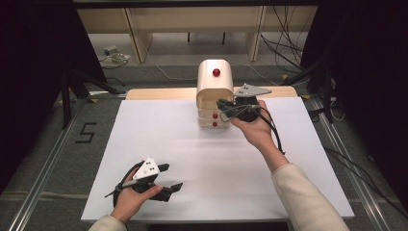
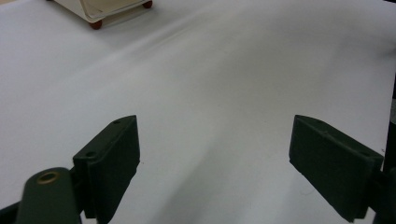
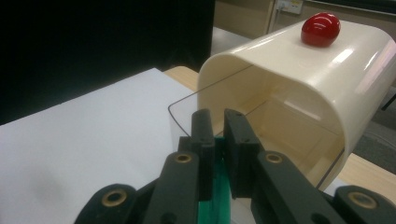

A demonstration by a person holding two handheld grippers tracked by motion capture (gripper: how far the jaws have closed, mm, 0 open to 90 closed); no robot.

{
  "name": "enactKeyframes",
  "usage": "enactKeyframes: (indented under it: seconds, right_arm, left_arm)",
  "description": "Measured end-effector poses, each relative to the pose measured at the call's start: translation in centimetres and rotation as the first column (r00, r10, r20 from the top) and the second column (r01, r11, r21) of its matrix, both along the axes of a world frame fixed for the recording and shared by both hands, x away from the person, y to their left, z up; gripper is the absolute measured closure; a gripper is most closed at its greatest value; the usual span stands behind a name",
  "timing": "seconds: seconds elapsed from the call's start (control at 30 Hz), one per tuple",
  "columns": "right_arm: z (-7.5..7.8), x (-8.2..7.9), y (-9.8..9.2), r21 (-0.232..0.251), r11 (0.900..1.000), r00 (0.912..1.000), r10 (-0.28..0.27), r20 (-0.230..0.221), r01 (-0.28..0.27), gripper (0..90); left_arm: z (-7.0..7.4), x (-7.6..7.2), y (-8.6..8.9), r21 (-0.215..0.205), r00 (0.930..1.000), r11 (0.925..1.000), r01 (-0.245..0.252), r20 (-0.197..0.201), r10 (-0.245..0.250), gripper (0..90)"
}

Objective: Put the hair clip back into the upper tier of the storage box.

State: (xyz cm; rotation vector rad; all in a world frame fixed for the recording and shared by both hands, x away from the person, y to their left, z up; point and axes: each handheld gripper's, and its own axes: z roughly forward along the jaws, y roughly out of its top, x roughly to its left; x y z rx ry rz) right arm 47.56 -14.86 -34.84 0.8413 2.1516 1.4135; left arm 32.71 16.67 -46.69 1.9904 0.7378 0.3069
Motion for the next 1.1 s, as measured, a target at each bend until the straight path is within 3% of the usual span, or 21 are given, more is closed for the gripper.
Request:
enactKeyframes:
  seconds: [1.1]
  right_arm:
    - [0.8,2.7,0.6,-0.017,1.000,0.9993,-0.016,-0.035,0.015,83.4]
  left_arm:
    - [0.0,0.0,0.1,0.000,1.0000,1.0000,0.001,0.003,-0.001,16.1]
